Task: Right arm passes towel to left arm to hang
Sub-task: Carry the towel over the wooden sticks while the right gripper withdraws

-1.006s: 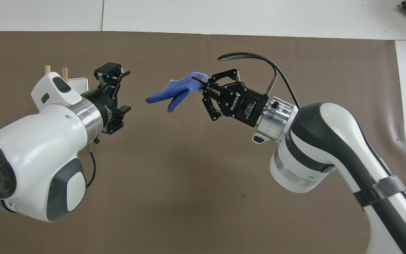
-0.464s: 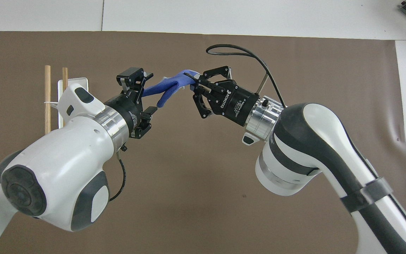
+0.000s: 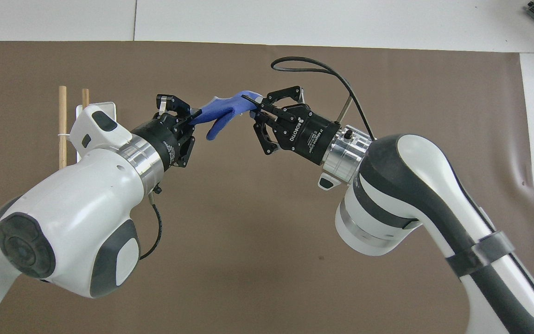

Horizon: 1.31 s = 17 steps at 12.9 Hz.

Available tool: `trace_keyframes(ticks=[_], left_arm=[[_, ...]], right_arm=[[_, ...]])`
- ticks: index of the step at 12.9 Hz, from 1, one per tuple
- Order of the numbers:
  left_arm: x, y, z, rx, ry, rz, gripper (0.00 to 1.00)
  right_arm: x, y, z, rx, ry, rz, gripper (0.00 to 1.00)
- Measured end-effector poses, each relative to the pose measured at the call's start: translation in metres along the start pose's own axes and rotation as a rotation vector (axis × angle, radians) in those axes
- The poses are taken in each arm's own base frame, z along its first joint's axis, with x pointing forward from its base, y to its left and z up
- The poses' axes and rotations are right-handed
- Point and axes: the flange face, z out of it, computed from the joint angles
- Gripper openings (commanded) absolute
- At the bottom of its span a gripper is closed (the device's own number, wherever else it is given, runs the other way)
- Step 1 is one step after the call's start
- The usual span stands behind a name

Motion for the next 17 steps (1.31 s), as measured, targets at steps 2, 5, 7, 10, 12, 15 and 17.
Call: trace_keyframes(ticks=[2, 5, 7, 10, 12, 15, 17], left_arm=[[0.011, 0.003, 0.0, -0.004, 0.013, 0.052, 0.0], [0.036, 0.008, 0.003, 0.0, 0.042, 0.1, 0.0], [0.065, 0.007, 0.015, 0.025, 0.068, 0.113, 0.0], [0.11, 0.0, 0.039, 0.074, 0.094, 0.109, 0.0], [0.141, -0.003, 0.049, 0.098, 0.112, 0.117, 0.0], [0.2, -0.003, 0.046, 0.106, 0.17, 0.082, 0.0], [0.249, 0.001, 0.033, 0.083, 0.227, 0.046, 0.0]], right_arm=[[0.001, 0.0, 0.0, -0.001, 0.001, 0.001, 0.35], [0.007, 0.001, 0.0, 0.004, 0.033, -0.037, 1.0], [0.016, -0.005, -0.005, -0.012, 0.108, -0.184, 1.0], [0.032, -0.02, -0.01, -0.14, 0.26, -0.497, 1.0], [0.045, -0.034, -0.013, -0.259, 0.359, -0.731, 1.0], [0.071, -0.061, -0.03, -0.47, 0.499, -1.063, 1.0], [0.085, -0.073, -0.044, -0.663, 0.559, -1.254, 1.0]])
